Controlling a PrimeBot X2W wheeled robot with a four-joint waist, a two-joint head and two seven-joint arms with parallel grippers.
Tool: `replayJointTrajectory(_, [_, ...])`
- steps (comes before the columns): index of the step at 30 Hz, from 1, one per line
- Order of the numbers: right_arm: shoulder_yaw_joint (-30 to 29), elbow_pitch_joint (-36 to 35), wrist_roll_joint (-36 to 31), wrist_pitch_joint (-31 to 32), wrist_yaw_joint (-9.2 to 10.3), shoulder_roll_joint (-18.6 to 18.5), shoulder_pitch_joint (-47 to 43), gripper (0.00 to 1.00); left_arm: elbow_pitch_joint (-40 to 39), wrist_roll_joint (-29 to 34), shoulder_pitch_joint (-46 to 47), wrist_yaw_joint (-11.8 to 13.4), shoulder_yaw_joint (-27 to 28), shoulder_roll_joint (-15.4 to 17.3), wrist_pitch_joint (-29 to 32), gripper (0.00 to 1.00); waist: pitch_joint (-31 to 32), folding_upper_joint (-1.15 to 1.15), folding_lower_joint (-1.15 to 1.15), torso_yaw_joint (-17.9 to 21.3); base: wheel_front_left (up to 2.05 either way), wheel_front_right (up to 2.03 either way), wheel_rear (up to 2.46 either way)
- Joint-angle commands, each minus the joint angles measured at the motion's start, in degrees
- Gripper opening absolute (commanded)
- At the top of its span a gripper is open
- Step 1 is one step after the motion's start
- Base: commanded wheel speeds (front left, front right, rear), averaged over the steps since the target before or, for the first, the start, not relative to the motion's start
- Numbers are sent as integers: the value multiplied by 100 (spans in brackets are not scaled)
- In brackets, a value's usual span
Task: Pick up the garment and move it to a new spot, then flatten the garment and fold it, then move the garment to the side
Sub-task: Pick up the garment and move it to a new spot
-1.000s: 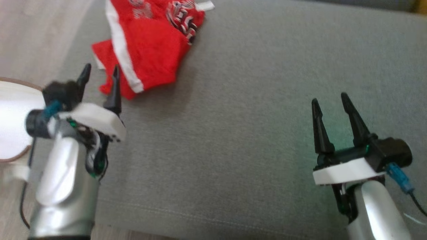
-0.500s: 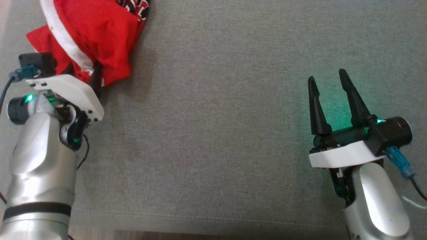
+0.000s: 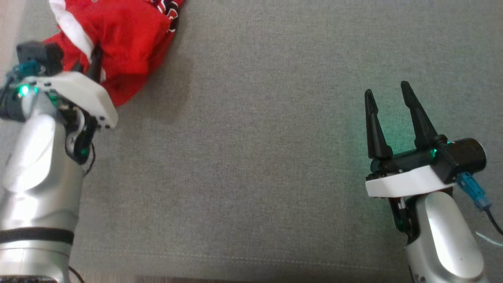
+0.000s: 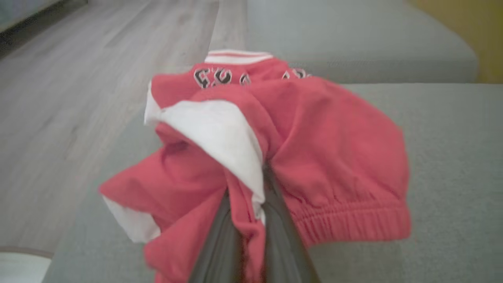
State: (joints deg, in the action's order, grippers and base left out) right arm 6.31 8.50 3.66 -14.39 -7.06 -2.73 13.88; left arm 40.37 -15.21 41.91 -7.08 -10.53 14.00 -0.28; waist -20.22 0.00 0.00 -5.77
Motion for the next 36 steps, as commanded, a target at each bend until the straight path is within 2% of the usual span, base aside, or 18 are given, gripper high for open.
replayJointTrajectory(1, [106,-141,47,-61,-43,-15,82,100,-294,56,330,-17,116,325,-94,0,87,0,0,-7,0,0,0])
replayJointTrajectory(6, [73,-113,132,-61,-43,-15,2,100,-805,203,499,-25,-107,484,-198,0,344,0,0,39,0,0,0])
replayJointTrajectory(10, [35,-94,178,-61,-43,-15,-64,100,-1359,279,636,-30,-352,485,-130,0,551,0,0,127,0,0,0])
replayJointTrajectory(18, [60,-70,325,-61,-43,-15,-187,100,-2510,216,902,-38,-1193,237,174,0,897,0,0,524,0,0,0])
replayJointTrajectory(19, [60,-70,325,-61,-43,-15,-187,100,-2510,216,902,-38,-1193,237,174,0,897,0,0,524,0,0,0])
replayJointTrajectory(24, [-16,-103,394,-61,-43,-15,-222,100,-3001,51,1007,-39,-1889,152,355,0,984,0,0,893,0,0,0])
replayJointTrajectory(29, [-229,-191,418,-61,-43,-15,-236,100,-3058,-157,857,-40,-2529,114,507,0,897,0,0,1247,0,0,0])
replayJointTrajectory(36, [-578,-331,432,-61,-43,-15,-244,100,-2556,-492,-81,-40,-3199,22,438,0,689,0,0,1573,0,0,0])
